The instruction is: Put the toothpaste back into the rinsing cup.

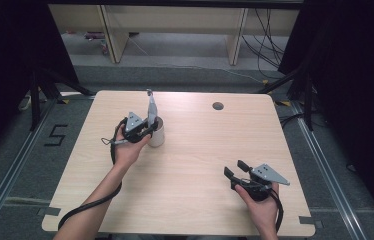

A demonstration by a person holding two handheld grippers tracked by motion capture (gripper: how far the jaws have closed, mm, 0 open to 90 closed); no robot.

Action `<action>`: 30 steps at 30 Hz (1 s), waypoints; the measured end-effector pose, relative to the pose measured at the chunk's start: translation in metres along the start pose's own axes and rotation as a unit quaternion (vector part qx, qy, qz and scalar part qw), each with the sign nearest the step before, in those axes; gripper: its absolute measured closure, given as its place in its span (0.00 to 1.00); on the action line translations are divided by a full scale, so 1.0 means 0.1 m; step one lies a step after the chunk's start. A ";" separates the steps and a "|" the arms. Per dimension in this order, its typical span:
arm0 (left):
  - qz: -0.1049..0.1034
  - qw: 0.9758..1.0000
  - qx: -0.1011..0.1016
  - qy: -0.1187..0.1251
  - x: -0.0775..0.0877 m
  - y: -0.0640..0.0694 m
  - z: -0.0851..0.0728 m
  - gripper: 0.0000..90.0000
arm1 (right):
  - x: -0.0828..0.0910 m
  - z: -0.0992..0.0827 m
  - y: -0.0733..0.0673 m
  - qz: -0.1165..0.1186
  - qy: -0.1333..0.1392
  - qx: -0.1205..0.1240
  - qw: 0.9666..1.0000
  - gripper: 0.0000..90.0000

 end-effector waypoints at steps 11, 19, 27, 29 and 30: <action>-0.001 1.000 0.002 -0.009 -0.01 0.00 0.00 0.83 | -0.02 0.00 0.02 0.008 -0.001 0.015 1.000 0.43; -0.002 1.000 0.007 -0.011 -0.01 -0.01 0.01 0.83 | -0.02 0.00 0.01 0.006 0.001 0.012 1.000 0.43; -0.005 1.000 0.006 -0.022 -0.01 -0.02 -0.02 0.82 | -0.02 0.00 0.00 0.002 -0.009 0.014 1.000 0.43; -0.004 1.000 0.009 -0.021 -0.01 -0.03 -0.02 0.82 | -0.03 0.00 0.02 0.004 -0.002 0.022 1.000 0.43; -0.004 1.000 0.011 -0.020 0.00 -0.03 -0.02 0.82 | -0.03 -0.01 -0.01 0.007 -0.003 0.005 1.000 0.43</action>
Point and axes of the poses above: each handheld gripper's, and its own axes: x roughly backward along the jaws, z roughly out of its top, y roughly to its right, the point moved 1 cm from there along -x, roughly forward along the jaws, and after that the axes turned 4 degrees about -y, right-handed, at the moved point
